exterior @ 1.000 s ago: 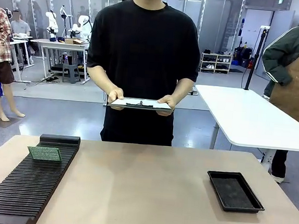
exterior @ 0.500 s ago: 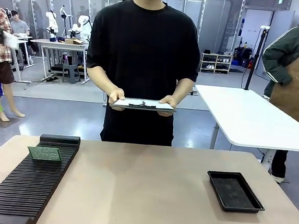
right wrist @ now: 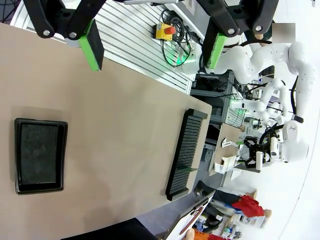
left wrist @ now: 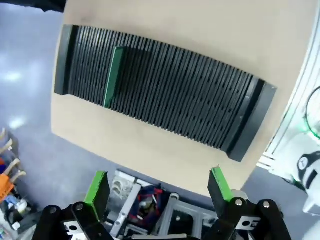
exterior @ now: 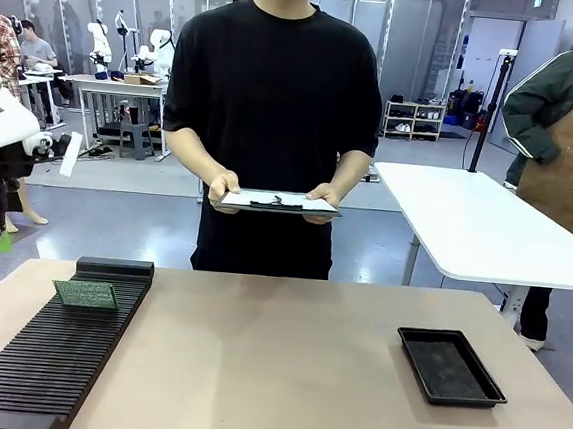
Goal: Inspect the PCB.
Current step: Pick up the Blank PCB and present it to the human.
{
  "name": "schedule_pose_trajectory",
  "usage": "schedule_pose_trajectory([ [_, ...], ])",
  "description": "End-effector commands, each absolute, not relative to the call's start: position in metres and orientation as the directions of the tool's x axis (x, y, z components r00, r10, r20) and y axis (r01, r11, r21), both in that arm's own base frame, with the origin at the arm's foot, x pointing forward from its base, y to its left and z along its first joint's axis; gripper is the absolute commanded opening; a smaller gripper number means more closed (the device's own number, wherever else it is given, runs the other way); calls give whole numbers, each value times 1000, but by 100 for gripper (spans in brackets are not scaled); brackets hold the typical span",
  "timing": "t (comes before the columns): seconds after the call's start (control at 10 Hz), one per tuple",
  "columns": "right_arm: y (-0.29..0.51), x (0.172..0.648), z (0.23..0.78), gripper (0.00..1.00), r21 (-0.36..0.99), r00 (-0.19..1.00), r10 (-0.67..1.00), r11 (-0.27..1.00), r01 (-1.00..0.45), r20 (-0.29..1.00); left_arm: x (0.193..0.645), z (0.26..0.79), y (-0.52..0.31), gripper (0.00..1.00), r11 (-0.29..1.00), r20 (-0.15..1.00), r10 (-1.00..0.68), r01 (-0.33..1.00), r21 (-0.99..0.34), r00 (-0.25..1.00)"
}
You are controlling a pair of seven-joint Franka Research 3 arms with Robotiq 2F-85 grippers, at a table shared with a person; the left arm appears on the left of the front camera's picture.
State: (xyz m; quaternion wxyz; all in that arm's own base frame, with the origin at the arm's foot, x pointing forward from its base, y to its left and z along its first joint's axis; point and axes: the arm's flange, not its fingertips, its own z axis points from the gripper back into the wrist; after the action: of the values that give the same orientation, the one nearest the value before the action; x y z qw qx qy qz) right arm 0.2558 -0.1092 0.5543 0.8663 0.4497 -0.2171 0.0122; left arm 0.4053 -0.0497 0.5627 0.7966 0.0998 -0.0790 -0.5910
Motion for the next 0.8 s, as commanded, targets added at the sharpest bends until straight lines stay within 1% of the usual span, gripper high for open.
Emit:
schedule_pose_trajectory([
  [0.0,-109,257,555,100,774,902,-170,590,-229,397,410,556,-44,100,280,87,-960,927,248,266],
  [0.1,-109,257,555,100,774,902,-170,590,-229,397,411,556,-42,100,272,116,-961,935,227,252],
  [0.2,-109,257,555,100,774,902,-170,590,-229,397,410,557,-43,100,279,27,-959,928,249,282],
  [0.4,-109,257,555,100,774,902,-170,590,-229,397,410,557,-43,100,279,27,-959,928,249,282],
  [0.5,-109,257,555,100,774,902,-170,590,-229,397,411,554,-42,100,281,51,-959,929,240,277],
  [0.6,-109,257,555,100,774,902,-170,590,-229,397,428,533,-38,100,139,55,-990,980,144,132],
  [0.7,-109,257,555,100,774,902,-170,590,-229,397,445,511,-30,100,106,-16,-994,982,155,110],
])
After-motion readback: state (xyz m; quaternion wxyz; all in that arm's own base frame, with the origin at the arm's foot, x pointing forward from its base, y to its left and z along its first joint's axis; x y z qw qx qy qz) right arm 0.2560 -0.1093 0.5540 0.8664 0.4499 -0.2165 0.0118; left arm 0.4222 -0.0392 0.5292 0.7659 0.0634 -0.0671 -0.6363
